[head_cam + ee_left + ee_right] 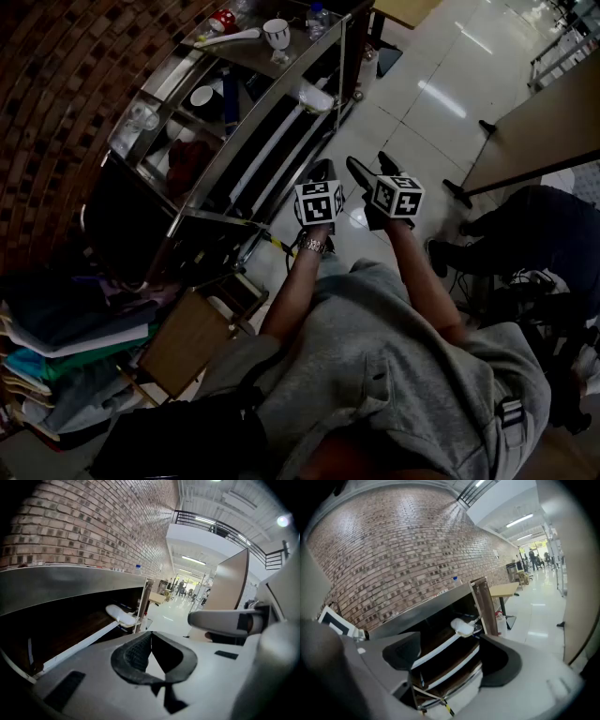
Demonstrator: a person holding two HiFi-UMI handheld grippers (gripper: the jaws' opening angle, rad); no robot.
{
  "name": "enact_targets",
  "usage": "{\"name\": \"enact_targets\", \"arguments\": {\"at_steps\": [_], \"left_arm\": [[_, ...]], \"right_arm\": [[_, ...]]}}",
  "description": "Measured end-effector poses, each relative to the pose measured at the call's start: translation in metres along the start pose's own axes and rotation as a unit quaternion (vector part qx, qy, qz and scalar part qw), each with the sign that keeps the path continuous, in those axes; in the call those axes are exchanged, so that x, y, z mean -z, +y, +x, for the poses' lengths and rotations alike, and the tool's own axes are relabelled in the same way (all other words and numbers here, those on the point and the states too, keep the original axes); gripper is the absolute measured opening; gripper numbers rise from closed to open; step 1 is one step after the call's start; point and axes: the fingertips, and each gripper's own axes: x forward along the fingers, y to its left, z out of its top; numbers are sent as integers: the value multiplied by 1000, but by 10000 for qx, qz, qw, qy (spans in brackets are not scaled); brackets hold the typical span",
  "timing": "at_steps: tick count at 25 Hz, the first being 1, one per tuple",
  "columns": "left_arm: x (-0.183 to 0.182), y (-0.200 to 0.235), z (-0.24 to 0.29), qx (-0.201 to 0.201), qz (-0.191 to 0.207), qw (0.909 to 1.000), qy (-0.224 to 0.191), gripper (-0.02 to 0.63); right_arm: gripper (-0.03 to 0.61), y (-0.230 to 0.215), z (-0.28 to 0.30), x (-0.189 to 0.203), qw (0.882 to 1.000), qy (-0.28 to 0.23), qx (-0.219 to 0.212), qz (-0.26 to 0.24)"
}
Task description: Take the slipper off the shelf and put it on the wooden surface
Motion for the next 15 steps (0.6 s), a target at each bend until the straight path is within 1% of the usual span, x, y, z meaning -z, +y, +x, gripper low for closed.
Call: {"name": "enact_targets", "arguments": {"at_steps": [1, 3, 5, 6, 8, 11, 13, 15], "left_arm": [[-5, 6, 7, -26, -29, 10000, 50, 5], [-10, 16, 21, -71, -82, 9998, 148, 5], [-11, 26, 34, -129, -150, 9995, 253, 5], [-10, 32, 40, -172, -200, 9992, 304, 5], [-13, 45, 49, -288, -266, 9985, 369, 5], [-21, 65, 55, -556, -254, 9973, 414, 5], [-27, 79, 59, -740, -264, 9959, 457, 5], [-29, 91, 62, -937, -253, 9940, 494, 5]], "right_arm": [[347, -1, 10, -8, 10000, -33, -42, 18], [344, -5, 33, -17, 9999, 27, -156, -2], [345, -13, 62, -13, 9988, 302, -389, -9], [347, -18, 80, -9, 9974, 450, -548, 102], [358, -33, 120, -5, 9936, 606, -772, 566], [389, -70, 184, 1, 9853, 721, -736, 1362], [424, -102, 228, 10, 9751, 840, -599, 1965], [442, -131, 267, 20, 9588, 835, -481, 2672]]}}
